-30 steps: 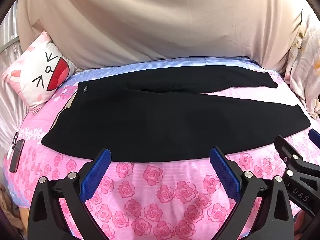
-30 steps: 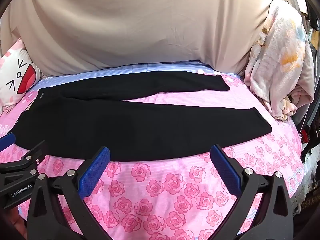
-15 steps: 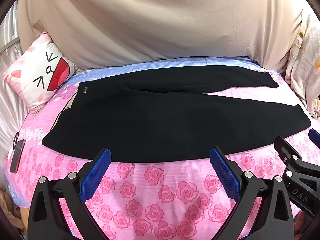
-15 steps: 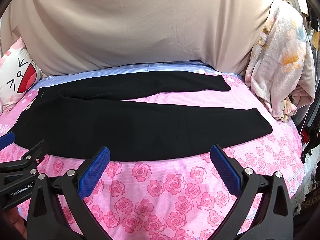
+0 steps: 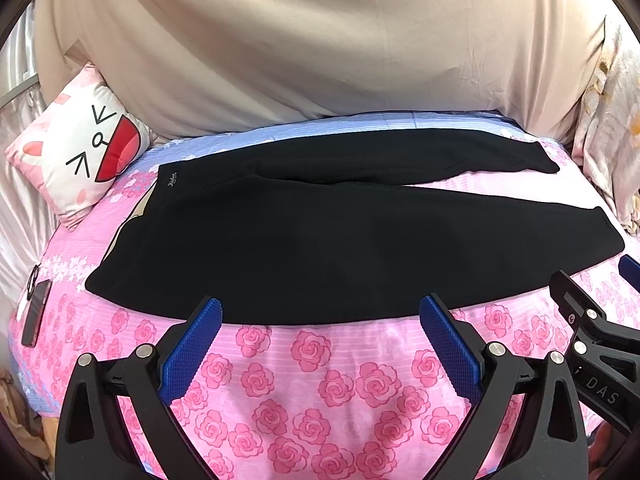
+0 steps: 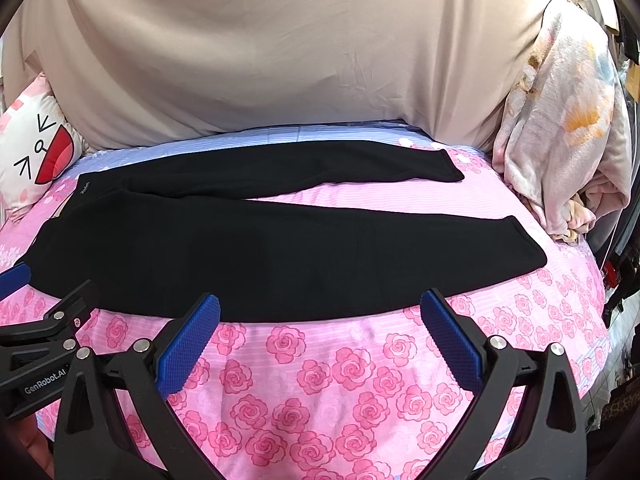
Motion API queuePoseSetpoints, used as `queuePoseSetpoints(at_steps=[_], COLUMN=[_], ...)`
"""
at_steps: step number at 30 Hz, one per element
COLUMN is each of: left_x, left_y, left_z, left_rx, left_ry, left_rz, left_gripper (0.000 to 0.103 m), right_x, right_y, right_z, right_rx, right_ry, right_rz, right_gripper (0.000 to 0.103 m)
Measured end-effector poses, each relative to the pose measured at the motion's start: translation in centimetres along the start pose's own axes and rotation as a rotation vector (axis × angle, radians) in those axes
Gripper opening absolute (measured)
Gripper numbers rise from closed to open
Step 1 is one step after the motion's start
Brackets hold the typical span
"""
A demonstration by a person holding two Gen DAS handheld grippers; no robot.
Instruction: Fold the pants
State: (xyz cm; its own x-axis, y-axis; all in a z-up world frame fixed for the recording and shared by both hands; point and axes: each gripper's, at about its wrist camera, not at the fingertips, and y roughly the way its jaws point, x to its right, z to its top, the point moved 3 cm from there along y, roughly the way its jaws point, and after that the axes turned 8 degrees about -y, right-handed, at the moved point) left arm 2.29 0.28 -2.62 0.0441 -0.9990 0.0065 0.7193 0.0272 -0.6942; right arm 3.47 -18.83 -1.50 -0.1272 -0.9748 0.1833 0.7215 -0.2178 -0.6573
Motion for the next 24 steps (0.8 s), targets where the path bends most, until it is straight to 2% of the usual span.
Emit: queuePoseSetpoints(at_steps=[24], left_x=[-0.07], left_y=[0.19], left_z=[-0.04], left_rx=[-0.002], left_ry=[0.001], left_rz=[-0.003], left_gripper=[0.097], right_x=[-0.23], right_y=[0.14], right_z=[-0.02], right_rx=[-0.004], right_ry=[-0.004], right_rz=[0.002], right_gripper=[0.098])
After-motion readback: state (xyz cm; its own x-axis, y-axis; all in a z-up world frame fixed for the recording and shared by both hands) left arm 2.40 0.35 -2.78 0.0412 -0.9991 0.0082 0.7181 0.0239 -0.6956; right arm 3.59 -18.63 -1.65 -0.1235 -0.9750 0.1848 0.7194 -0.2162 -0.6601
